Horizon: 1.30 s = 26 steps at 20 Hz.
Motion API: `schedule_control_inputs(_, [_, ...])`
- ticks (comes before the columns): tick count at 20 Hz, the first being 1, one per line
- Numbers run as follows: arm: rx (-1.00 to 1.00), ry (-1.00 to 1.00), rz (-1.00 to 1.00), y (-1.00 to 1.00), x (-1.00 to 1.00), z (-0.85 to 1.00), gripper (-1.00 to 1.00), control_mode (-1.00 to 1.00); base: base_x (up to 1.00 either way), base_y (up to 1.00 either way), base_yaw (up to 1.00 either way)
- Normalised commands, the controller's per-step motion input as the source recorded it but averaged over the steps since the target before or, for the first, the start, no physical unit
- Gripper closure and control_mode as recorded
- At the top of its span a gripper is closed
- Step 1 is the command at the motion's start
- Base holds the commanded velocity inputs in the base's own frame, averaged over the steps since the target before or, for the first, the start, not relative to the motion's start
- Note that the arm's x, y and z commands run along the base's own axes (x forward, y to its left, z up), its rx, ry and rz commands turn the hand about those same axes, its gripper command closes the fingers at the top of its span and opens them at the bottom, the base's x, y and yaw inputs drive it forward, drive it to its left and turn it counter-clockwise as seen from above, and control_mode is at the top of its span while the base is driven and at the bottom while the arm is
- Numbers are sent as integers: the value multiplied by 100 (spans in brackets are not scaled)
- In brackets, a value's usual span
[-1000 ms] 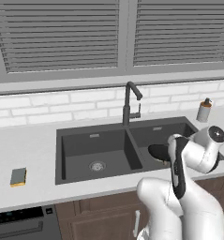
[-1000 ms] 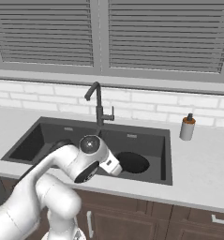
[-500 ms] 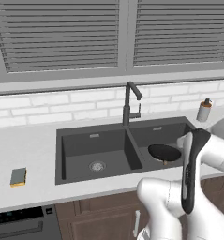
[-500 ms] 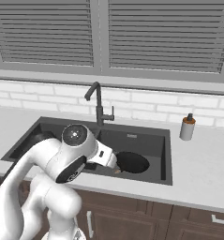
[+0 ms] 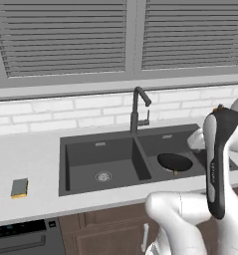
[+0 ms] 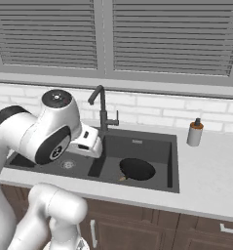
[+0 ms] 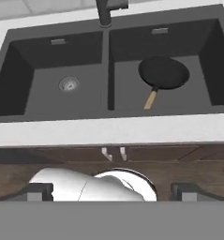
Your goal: Pick the pan and sponge and place them into the sink. Then turn on the water.
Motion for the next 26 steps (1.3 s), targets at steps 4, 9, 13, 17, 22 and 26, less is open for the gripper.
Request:
schedule_control_inputs(4, [0, 3, 0, 81, -26, 7, -100, -100, 0, 0, 0])
schedule_control_inputs(9, [3, 1, 6, 52, -28, -39, -100, -100, 0, 0, 0])
schedule_control_inputs(13, [3, 1, 5, 58, -15, -45, -100, -100, 0, 0, 0])
schedule_control_inputs(17, [0, 3, 2, 69, 0, -21, -100, -100, 0, 0, 0])
schedule_control_inputs(22, [0, -2, 0, 87, 0, -6, -100, -100, 0, 0, 0])
schedule_control_inputs(26, [-1, -3, 0, 77, 0, -2, -100, -100, 0, 0, 0])
